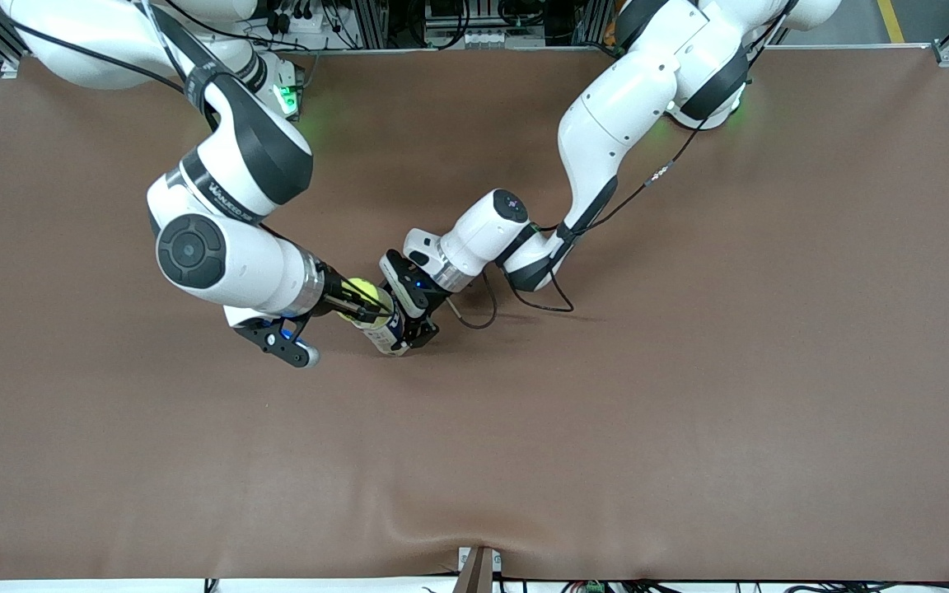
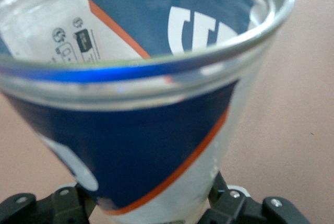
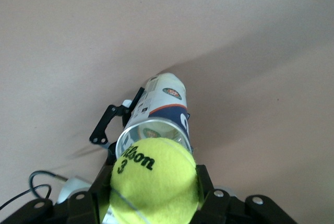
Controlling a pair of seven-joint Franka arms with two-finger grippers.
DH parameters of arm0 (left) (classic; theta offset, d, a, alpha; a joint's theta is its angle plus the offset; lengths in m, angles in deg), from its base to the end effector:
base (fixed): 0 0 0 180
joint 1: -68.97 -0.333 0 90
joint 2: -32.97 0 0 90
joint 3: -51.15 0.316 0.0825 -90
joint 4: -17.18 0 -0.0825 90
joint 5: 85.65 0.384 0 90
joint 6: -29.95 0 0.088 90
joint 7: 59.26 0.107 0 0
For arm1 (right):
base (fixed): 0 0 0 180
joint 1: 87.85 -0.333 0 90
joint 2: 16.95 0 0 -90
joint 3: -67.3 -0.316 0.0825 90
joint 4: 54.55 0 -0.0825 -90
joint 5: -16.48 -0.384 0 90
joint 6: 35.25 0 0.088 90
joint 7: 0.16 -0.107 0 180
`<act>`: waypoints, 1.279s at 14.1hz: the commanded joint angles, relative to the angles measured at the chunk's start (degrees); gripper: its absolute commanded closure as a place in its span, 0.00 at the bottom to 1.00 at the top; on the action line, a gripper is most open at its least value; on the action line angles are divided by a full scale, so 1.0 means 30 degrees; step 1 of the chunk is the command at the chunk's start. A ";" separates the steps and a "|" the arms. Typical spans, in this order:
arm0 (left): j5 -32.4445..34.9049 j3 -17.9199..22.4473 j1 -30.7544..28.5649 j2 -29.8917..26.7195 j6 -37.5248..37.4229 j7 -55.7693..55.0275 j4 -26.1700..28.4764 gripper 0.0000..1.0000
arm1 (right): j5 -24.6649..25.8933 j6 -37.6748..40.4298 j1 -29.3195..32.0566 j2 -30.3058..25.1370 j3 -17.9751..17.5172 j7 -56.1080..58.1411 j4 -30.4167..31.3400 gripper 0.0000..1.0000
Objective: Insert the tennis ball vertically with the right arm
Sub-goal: 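Position the ball above the can opening with the right gripper, then open the right gripper to drop the ball into the can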
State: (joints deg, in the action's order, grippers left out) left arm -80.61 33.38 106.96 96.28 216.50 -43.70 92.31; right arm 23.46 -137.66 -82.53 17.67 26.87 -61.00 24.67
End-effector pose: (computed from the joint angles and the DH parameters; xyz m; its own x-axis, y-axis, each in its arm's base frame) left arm 0.5015 -0.5959 0.1861 0.3176 -0.5390 0.7801 -0.8648 -0.5020 0.0052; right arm 0.6222 0.3035 0.4178 0.8535 -0.4535 -0.2568 -0.4842 -0.8723 -0.0686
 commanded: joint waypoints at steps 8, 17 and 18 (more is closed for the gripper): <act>0.0227 0.0034 0.0081 0.0048 0.0276 -0.0029 -0.0111 0.15 | 0.0193 -0.0408 -0.0748 0.0532 0.0647 -0.1430 -0.0330 0.00; 0.0227 0.0034 0.0052 0.0019 0.0276 -0.0029 -0.0111 0.15 | 0.0340 0.2554 0.0687 0.0356 0.2365 0.5026 -0.5249 0.00; 0.0256 0.0034 0.0052 0.0019 0.0276 -0.0029 -0.0111 0.15 | 0.0282 0.2583 0.0659 0.0356 0.3477 0.7075 -0.5572 0.00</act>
State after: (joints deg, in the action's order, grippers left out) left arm -80.61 33.37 106.97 96.28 216.60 -43.70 92.31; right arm 24.32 -130.68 -81.33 18.31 32.96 -49.37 10.26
